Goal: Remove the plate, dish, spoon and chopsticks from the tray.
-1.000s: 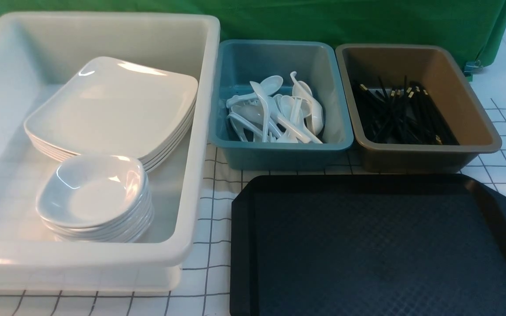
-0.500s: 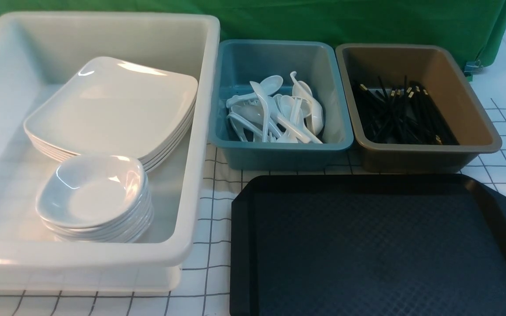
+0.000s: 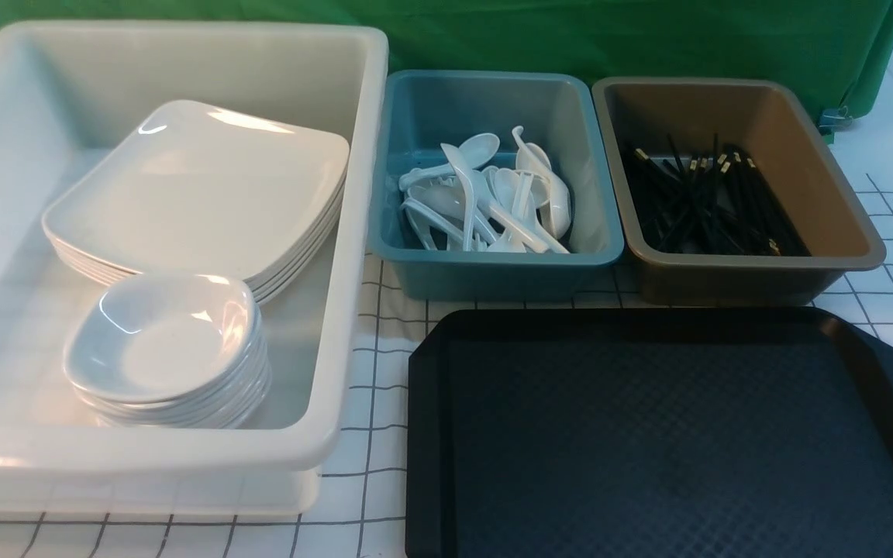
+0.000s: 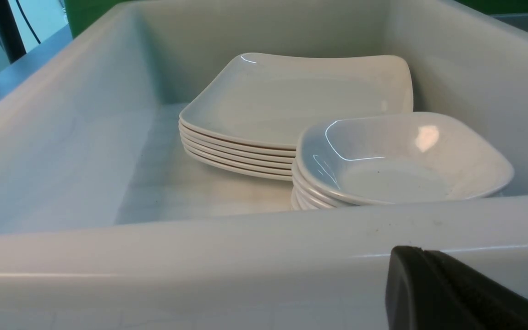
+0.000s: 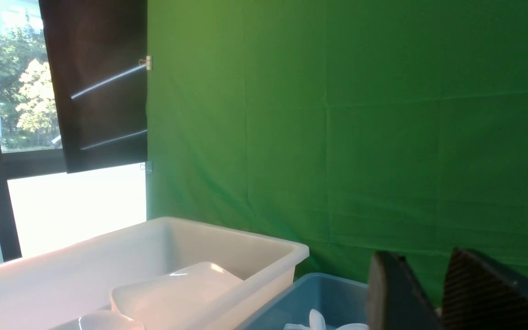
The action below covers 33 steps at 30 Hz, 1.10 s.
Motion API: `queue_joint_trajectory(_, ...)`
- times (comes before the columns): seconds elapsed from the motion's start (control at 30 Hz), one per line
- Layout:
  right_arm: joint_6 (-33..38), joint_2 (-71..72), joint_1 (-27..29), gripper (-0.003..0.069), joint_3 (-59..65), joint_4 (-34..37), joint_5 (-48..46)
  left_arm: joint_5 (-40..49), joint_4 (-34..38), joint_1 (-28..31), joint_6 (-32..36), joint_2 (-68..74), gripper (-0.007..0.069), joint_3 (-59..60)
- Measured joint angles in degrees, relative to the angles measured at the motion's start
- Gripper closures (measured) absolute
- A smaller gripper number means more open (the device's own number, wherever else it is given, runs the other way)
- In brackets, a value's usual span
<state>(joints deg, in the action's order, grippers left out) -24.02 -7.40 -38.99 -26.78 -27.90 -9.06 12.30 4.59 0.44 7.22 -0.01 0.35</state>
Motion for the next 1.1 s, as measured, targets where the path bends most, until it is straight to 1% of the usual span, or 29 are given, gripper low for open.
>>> queue_joint_trajectory(0.17,0.81,0.00,0.00,0.0447,0.00,0.25,0.00,0.00,0.00,0.00,0.00,0.00,0.0624,0.00)
queue_joint_trajectory(0.2,2.86,0.00,0.00,0.0443,0.00,1.83,0.06,0.00,0.00,0.00,0.00,0.00,0.0624,0.00)
queue_joint_trajectory(0.23,7.53,0.00,0.00,0.0440,0.00,5.43,0.26,0.00,0.00,0.00,0.00,0.00,0.0624,0.00)
queue_joint_trajectory(0.27,7.53,0.00,0.00,0.0440,0.00,6.17,0.26,0.00,0.00,0.00,0.00,0.00,0.0624,0.00)
queue_joint_trajectory(0.33,19.51,0.00,0.00,0.0433,0.00,15.34,0.50,0.00,0.00,0.00,0.00,0.00,0.0622,0.00)
queue_joint_trajectory(0.4,28.35,0.00,0.00,0.0428,0.00,22.81,0.62,0.00,0.00,0.00,0.00,0.00,0.0622,0.00)
queue_joint_trajectory(0.43,28.98,0.00,0.00,0.0428,0.00,23.36,0.69,0.00,0.00,0.00,0.00,0.00,0.0622,0.00)
queue_joint_trajectory(0.47,32.04,0.00,0.00,0.0426,0.00,26.35,0.82,0.00,0.00,0.00,0.00,0.00,0.0622,0.00)
queue_joint_trajectory(0.57,34.41,0.00,0.00,0.0422,0.00,28.49,0.82,0.00,-0.07,0.00,0.00,0.00,0.0621,0.00)
queue_joint_trajectory(0.7,34.70,0.48,0.21,0.0421,0.36,29.04,0.88,0.00,-0.13,0.00,0.00,0.00,0.0620,0.00)
queue_joint_trajectory(0.77,34.70,1.08,2.61,0.0419,1.53,29.23,1.07,0.00,-0.13,0.00,0.00,0.00,0.0620,0.00)
queue_joint_trajectory(0.8,34.70,1.12,4.86,0.0420,2.43,29.28,1.21,0.00,-0.13,0.00,0.00,0.00,0.0620,0.00)
queue_joint_trajectory(0.87,34.79,1.12,10.72,0.0420,5.01,29.27,1.19,0.00,-0.13,0.00,0.00,0.00,0.0620,0.00)
queue_joint_trajectory(0.93,36.12,1.07,17.96,0.0420,8.90,29.27,1.19,0.00,-0.13,0.00,0.00,0.00,0.0620,0.00)
queue_joint_trajectory(1.03,37.47,1.07,26.70,0.0420,15.00,29.27,1.23,0.00,-0.13,0.00,0.00,0.00,0.0620,0.00)
queue_joint_trajectory(1.07,37.47,1.07,27.24,0.0420,15.44,29.27,1.17,0.00,-0.13,0.00,0.00,0.00,0.0620,0.00)
queue_joint_trajectory(1.1,37.55,1.07,30.61,0.0420,18.72,29.27,1.17,0.00,-0.13,0.00,0.00,0.00,0.0620,0.00)
